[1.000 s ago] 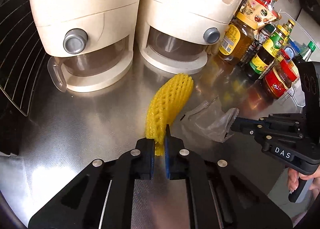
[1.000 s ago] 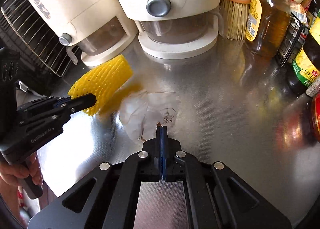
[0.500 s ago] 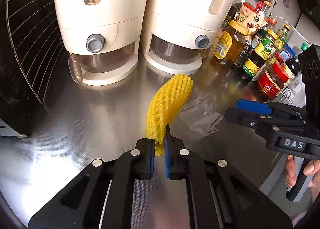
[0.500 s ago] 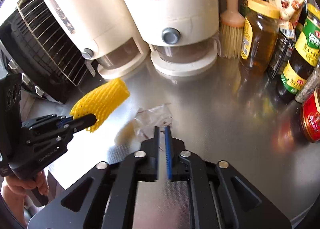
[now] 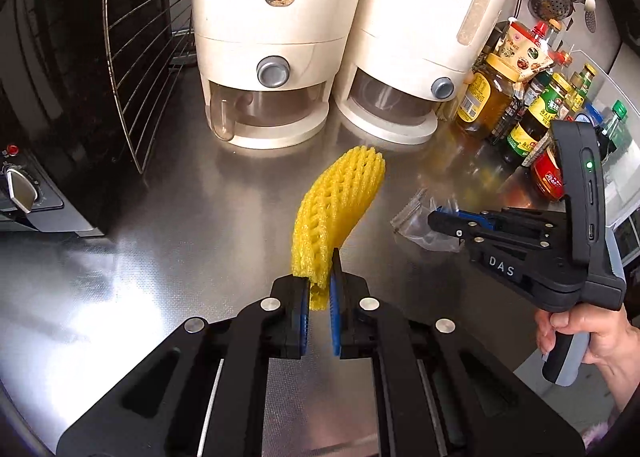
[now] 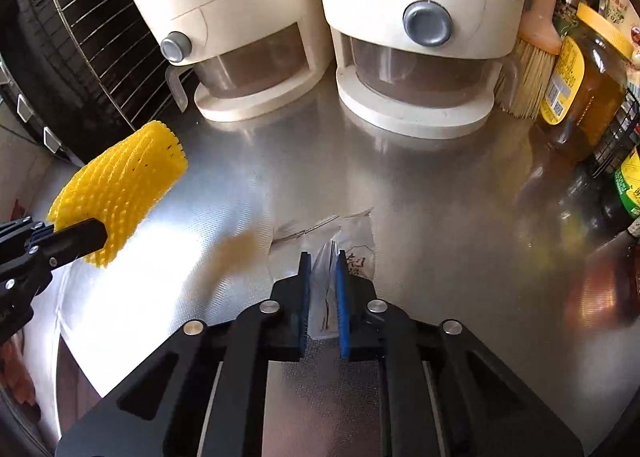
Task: Collect trash
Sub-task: 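Carry foam net and plastic wrap over the bin and open both tools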
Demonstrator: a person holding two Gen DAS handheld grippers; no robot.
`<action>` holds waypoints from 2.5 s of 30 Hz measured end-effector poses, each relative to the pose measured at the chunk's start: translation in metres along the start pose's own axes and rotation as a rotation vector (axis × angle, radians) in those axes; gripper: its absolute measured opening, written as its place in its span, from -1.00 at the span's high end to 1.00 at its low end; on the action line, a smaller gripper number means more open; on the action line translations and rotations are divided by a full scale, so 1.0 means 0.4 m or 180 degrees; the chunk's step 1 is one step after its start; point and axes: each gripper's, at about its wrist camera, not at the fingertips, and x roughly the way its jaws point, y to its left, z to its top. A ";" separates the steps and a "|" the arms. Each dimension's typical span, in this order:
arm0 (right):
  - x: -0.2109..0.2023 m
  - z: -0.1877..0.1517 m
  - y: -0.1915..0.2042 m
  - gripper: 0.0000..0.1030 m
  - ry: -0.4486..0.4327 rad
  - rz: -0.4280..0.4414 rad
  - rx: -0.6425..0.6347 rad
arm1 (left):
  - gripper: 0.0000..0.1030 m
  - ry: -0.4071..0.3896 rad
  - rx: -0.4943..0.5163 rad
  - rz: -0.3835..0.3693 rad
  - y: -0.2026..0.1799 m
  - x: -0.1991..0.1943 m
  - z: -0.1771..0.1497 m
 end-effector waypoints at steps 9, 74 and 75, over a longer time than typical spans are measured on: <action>-0.123 -0.070 0.002 0.88 -0.0073 0.0028 -0.0056 | 0.85 -0.0093 0.0108 -0.0011 -0.083 -0.092 -0.064; 0.246 -0.798 -0.106 0.85 0.1426 0.0127 0.1124 | 0.85 0.1647 -0.0150 -0.0311 -0.264 0.425 -0.781; 0.252 -0.796 -0.107 0.83 0.1436 0.0135 0.1148 | 0.84 0.1667 -0.0149 -0.0308 -0.264 0.432 -0.780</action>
